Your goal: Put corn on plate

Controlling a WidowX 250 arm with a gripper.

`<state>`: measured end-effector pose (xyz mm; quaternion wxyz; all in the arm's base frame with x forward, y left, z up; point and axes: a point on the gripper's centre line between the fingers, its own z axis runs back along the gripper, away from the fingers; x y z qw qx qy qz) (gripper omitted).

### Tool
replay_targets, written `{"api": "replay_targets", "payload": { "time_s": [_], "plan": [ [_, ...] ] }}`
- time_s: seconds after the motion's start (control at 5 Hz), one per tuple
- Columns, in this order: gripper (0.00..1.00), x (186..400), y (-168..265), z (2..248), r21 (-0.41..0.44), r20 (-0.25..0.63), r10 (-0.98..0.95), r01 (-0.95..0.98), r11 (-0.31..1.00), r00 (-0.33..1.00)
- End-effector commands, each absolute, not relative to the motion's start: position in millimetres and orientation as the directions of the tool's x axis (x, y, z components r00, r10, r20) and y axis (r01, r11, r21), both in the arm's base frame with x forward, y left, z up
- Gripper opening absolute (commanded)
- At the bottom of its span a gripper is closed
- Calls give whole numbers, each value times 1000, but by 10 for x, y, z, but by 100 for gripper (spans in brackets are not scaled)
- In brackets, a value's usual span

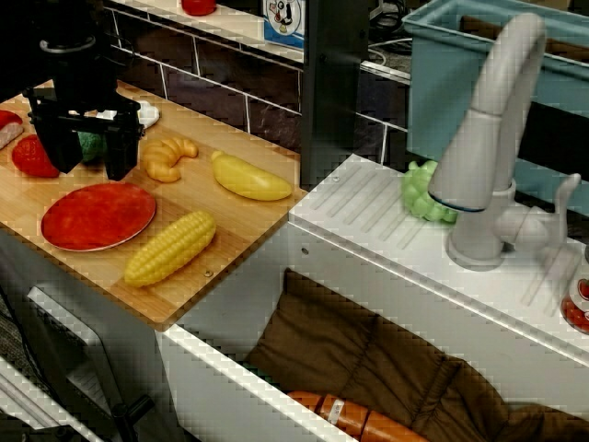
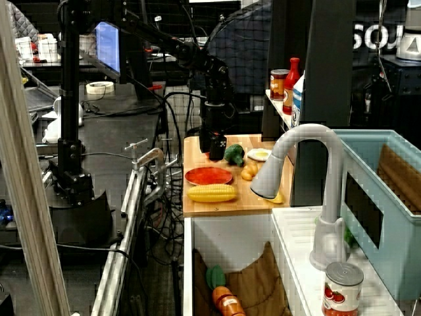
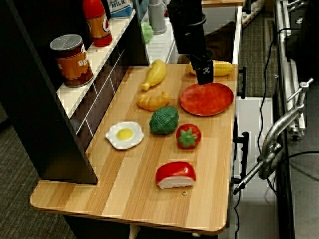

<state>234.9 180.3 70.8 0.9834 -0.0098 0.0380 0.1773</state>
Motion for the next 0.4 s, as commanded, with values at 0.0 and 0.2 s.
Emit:
{"api": "replay_targets", "payload": {
  "time_s": [0.0,0.2],
  "plan": [
    [100,2349,1803,708,-6,-78,348,-350,937,934],
    [100,2397,1784,778,-45,-80,296,-301,953,952]
  ]
}}
